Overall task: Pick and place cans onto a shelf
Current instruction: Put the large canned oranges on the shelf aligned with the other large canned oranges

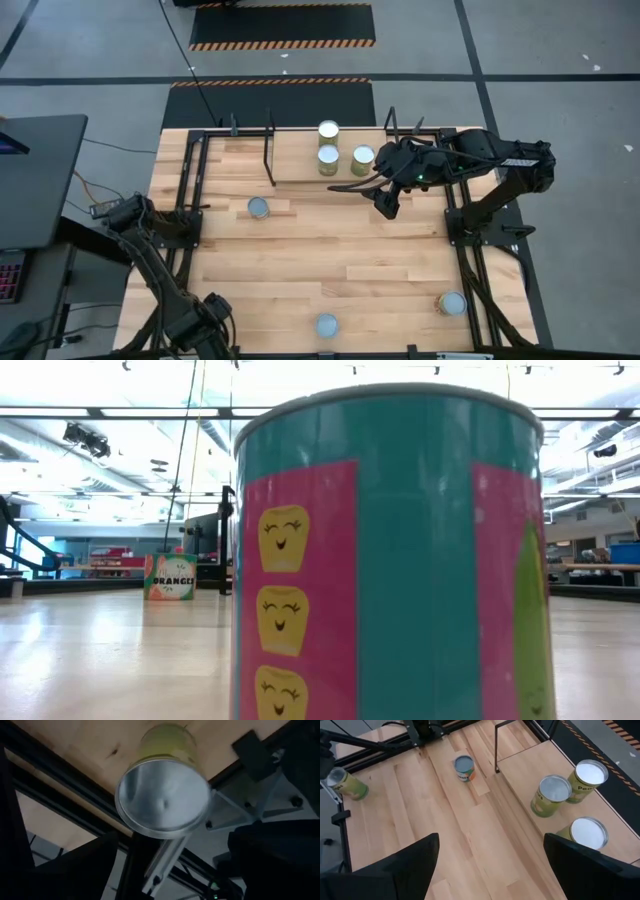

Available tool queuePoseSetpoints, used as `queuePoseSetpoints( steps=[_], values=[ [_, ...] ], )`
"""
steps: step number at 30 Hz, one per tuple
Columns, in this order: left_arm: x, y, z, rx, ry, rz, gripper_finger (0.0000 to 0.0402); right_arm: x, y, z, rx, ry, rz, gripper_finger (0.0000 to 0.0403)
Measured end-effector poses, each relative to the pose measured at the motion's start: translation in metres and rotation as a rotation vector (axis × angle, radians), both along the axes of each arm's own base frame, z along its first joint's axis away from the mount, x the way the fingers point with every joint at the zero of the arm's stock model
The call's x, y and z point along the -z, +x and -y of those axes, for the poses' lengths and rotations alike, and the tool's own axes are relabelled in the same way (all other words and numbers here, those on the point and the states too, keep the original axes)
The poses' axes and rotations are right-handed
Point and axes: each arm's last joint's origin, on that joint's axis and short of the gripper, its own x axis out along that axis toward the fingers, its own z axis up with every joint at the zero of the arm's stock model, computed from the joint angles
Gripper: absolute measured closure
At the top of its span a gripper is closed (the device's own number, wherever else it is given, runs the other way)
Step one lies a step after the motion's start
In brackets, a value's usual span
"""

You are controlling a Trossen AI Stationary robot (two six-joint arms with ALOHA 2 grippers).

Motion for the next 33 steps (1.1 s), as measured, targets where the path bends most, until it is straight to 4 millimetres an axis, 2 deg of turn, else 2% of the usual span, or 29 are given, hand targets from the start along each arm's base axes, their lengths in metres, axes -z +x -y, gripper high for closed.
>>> queuePoseSetpoints(
  steps=[15,20,24,27,30,33],
  values=[
    [0.041,-0.002,-0.008,0.082,-0.025,-0.012,0.0017,-0.001,0.001,-0.001,-0.017,0.027,0.016,0.0037],
    [0.046,0.002,-0.01,0.115,-0.065,0.001,0.0044,-0.001,0.001,-0.001,-0.022,0.027,0.014,0.0037],
    [0.035,0.014,-0.017,0.129,-0.084,0.021,0.0085,-0.001,0.001,-0.001,-0.023,0.026,0.013,0.0037],
    [0.017,0.03,-0.027,0.16,-0.106,0.051,0.009,-0.001,0.001,-0.001,-0.024,0.024,0.011,0.0037],
    [-0.004,0.051,-0.046,0.226,-0.097,0.09,0.009,-0.002,-0.003,0.0,-0.024,0.022,0.004,0.0037],
    [-0.021,0.08,-0.079,0.277,-0.045,0.186,0.009,0.0,-0.007,-0.003,-0.038,0.009,-0.028,0.0037]
  ],
)
